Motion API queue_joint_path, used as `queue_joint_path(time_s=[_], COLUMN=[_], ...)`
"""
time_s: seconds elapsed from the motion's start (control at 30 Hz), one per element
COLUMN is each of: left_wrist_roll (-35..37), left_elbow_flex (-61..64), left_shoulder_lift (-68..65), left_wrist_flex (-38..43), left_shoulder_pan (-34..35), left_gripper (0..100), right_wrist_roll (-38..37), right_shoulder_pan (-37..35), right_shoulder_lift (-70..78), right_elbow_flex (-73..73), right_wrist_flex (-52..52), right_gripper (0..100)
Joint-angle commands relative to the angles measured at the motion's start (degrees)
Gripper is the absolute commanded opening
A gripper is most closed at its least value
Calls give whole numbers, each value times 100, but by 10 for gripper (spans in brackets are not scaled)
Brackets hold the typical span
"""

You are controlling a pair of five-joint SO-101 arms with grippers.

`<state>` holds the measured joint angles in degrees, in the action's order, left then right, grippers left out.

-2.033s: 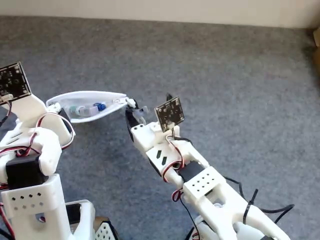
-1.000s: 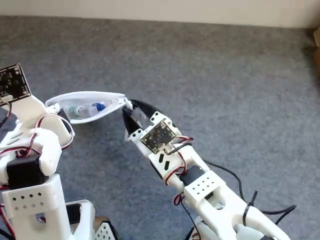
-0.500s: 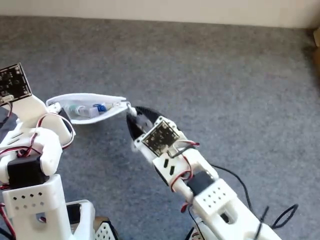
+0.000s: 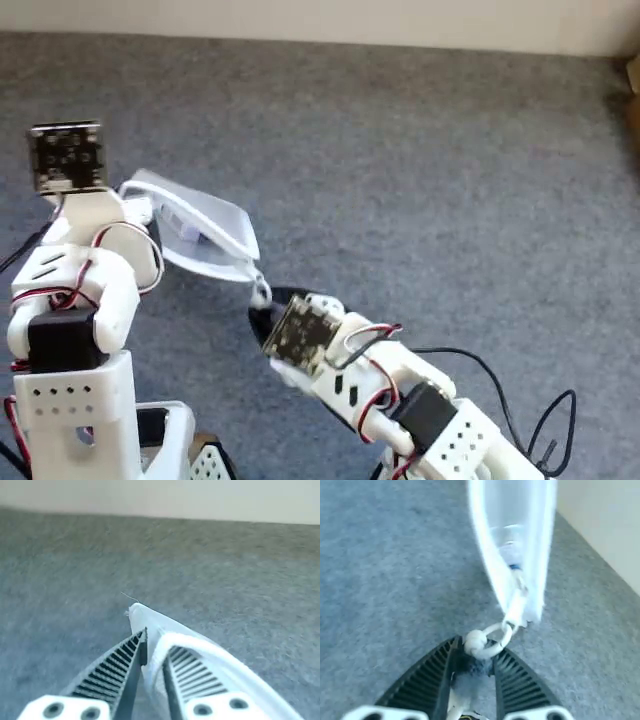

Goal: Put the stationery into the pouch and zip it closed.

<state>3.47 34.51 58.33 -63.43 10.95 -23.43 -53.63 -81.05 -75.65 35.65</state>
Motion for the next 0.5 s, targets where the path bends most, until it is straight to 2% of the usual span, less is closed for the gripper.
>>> queue_joint_path(time_s=[0.0,0.1,0.27,0.47], left_wrist_roll=[-932,-1670,-2409,-2725], left_elbow_flex=[-541,-532,-532,-541], left_shoulder_lift=[119,75,75,66], left_wrist_flex=[237,220,211,211], left_shoulder_pan=[-1051,-1701,-2756,-3591], left_gripper=[130,154,158,207], right_wrist_roll=[-149,-158,-167,-167], right_shoulder_pan=[-251,-251,-251,-251], right_shoulder_lift=[-435,-664,-734,-743], right_elbow_flex=[40,22,-101,-251], right_wrist_flex=[259,426,435,435], right_gripper=[4,4,4,4])
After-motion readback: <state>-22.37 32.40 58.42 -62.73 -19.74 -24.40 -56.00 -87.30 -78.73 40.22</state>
